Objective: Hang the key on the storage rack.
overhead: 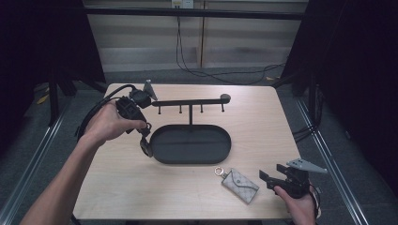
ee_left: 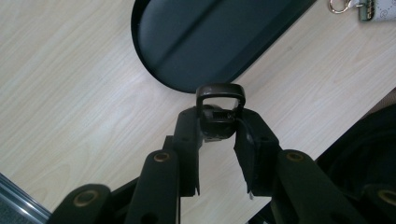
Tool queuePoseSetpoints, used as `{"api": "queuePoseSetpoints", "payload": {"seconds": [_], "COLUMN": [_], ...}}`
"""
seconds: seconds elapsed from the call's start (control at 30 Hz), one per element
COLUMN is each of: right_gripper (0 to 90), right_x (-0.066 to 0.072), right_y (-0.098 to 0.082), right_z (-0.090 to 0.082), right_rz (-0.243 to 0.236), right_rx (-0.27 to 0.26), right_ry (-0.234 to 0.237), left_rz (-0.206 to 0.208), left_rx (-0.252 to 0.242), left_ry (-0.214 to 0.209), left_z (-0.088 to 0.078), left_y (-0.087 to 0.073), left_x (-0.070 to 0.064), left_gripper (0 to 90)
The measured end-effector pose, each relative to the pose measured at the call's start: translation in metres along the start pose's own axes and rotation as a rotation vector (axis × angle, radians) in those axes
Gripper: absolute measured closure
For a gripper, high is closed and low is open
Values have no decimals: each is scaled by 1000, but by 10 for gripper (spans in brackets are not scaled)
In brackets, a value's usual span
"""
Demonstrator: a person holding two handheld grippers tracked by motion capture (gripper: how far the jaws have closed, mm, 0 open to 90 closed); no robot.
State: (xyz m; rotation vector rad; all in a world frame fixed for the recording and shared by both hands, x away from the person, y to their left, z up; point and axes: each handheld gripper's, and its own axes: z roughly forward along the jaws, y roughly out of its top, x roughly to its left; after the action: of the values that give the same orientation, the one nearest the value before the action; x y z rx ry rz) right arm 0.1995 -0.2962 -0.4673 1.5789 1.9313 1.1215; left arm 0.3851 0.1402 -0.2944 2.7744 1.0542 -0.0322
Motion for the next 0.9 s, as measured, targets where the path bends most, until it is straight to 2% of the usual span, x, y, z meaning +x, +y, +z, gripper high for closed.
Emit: {"api": "queuePoseSetpoints", "payload": {"seconds": [0.4, 0.53, 0.6, 0.63, 0.7, 0.73, 0.77, 0.9], "right_gripper": [220, 220, 220, 220, 220, 220, 219, 219], "right_x": [0, -1, -1, -1, -1, -1, -1, -1], "right_y": [0, 0, 0, 0, 0, 0, 0, 0], "right_z": [-1, -1, -1, -1, -1, 0, 0, -1], "right_rz": [5, 7, 6, 6, 6, 6, 6, 4], "right_rx": [-7, -5, -7, -5, -4, -2, -1, -3], "right_ry": [6, 12, 13, 16, 17, 18, 18, 21], "left_rz": [-38, -40, -61, -48, -69, -56, -79, -91], "left_rx": [2, 19, 8, 15, 20, 29, 19, 28], "left_ry": [-2, -5, -1, -7, 13, 10, 1, 8], "left_z": [-3, -1, 1, 2, 6, 8, 9, 13], "left_y": [24, 33, 37, 39, 42, 44, 45, 49], "left_x": [12, 12, 13, 14, 14, 15, 15, 19], "left_gripper": [707, 707, 707, 706, 707, 707, 706, 706]}}
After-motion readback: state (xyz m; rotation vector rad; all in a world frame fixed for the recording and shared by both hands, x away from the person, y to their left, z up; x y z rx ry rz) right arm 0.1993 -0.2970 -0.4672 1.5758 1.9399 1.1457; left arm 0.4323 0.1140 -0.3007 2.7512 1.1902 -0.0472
